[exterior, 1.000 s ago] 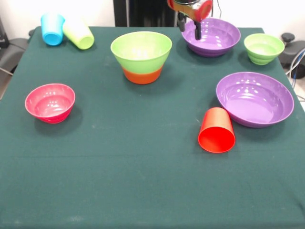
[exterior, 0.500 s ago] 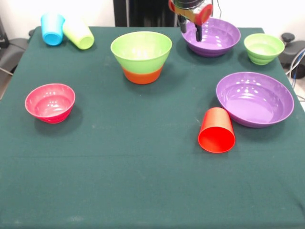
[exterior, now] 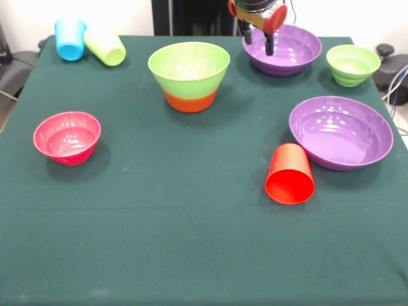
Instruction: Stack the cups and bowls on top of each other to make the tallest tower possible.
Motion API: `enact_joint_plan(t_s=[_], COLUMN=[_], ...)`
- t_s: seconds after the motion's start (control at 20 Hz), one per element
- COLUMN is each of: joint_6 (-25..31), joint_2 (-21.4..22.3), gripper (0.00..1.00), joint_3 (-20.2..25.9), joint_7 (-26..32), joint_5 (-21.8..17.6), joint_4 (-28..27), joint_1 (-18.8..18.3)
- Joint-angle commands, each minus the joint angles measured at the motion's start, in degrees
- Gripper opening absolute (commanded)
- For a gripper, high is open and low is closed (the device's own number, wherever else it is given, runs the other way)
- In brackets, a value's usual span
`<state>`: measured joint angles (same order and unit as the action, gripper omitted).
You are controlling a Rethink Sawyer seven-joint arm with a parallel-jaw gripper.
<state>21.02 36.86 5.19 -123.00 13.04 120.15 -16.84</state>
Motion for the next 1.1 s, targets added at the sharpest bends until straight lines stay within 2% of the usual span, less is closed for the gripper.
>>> enact_joint_plan(t_s=[0.05, 0.5, 0.85, 1.1], joint_6=[-3.16, 6.81, 12.65, 12.07], joint_2=[0.79, 6.85, 8.92, 8.68], gripper=[1.0, 1.0, 1.0, 1.0], joint_3=[4.39, 0.95, -0.64, -0.41], joint_7=[-5.99, -2.73, 0.44, -0.13], joint_5=[0.34, -1.86, -4.26, -4.77], joint_4=[-1.15, -1.82, -4.1, -4.31], joint_1=[-0.06, -1.06, -2.81, -3.02])
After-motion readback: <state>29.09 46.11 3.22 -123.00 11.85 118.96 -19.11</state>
